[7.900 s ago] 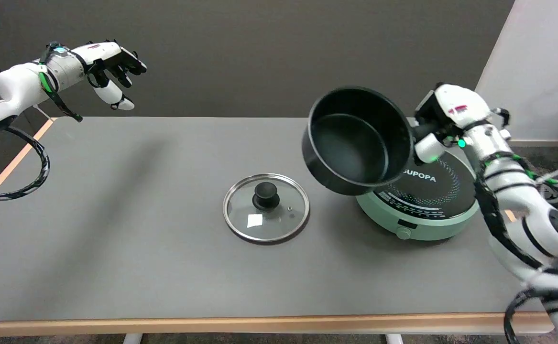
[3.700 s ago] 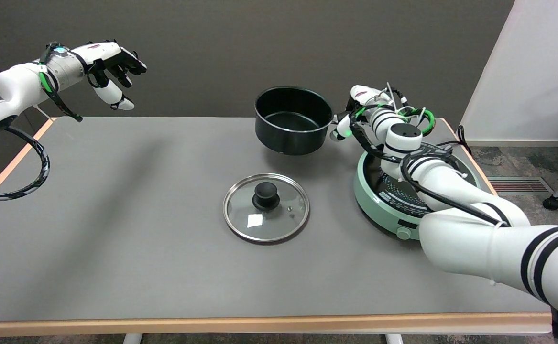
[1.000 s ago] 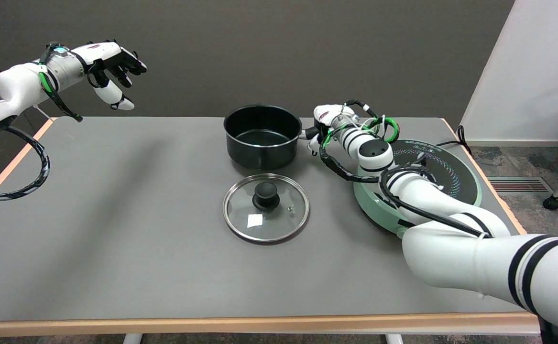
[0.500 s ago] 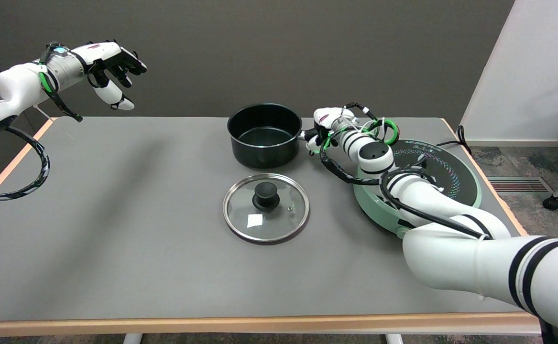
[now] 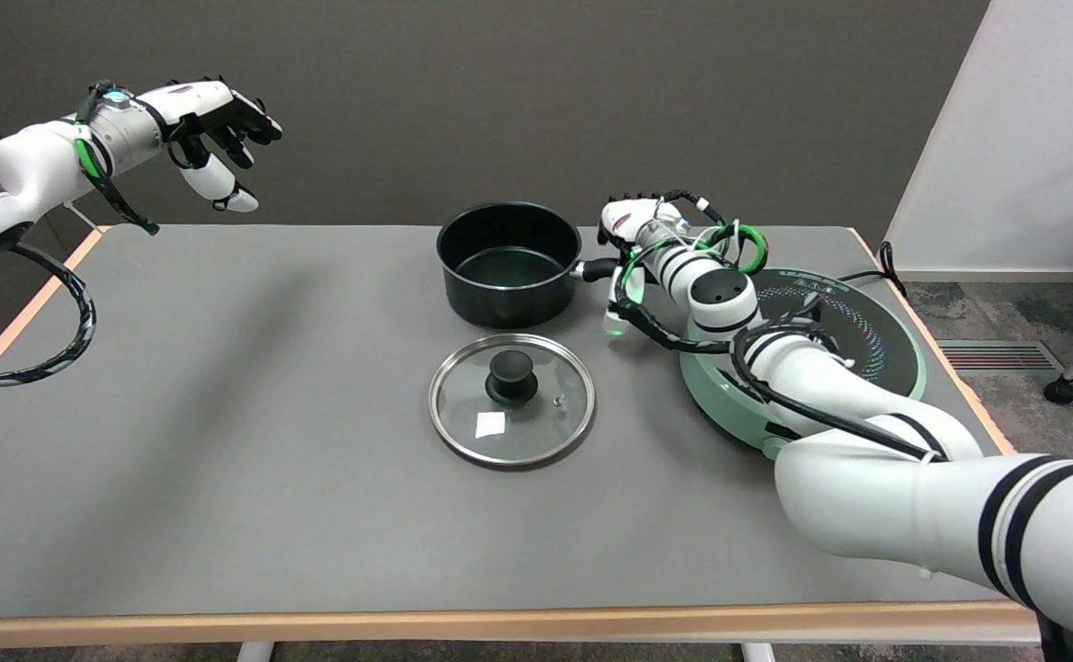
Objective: Place the pot onto the table.
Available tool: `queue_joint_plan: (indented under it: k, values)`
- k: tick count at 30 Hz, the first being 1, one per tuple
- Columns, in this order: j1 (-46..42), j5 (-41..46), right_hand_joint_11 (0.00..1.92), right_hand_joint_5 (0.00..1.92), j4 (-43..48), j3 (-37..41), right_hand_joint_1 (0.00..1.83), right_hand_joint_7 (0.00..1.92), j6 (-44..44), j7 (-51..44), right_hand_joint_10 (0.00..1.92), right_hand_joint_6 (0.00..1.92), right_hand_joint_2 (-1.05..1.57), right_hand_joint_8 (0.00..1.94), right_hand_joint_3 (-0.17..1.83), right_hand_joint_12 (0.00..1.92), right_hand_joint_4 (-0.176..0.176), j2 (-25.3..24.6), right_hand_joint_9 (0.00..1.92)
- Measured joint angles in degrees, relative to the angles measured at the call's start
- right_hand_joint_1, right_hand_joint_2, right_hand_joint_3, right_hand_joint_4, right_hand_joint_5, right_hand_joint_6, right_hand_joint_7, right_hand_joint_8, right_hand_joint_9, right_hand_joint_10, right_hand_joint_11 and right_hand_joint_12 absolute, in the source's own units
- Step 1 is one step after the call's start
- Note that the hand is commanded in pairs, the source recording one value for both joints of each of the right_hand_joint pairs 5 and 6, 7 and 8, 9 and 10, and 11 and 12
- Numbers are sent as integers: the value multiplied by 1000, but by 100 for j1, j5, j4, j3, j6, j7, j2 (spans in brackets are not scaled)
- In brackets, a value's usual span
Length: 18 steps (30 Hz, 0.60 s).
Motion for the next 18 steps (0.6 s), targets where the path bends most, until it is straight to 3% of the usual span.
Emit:
queue_joint_plan:
  k: [7, 15, 16, 18]
  values:
    - [-69, -33, 90, 90, 230, 2, 1256, 90, 46, -13, 90, 90, -777, 90, 1169, 90, -122, 26, 90]
    - [-226, 25, 56, 56, 718, 5, 1196, 56, 100, -21, 56, 56, -755, 56, 1138, 56, -115, 87, 56]
    - [-258, 69, 51, 51, 816, 6, 1169, 51, 107, -21, 51, 51, -679, 51, 973, 51, -114, 102, 51]
    - [-327, 173, 38, 38, 994, 8, 1145, 38, 120, -22, 38, 38, -616, 38, 894, 38, -116, 127, 38]
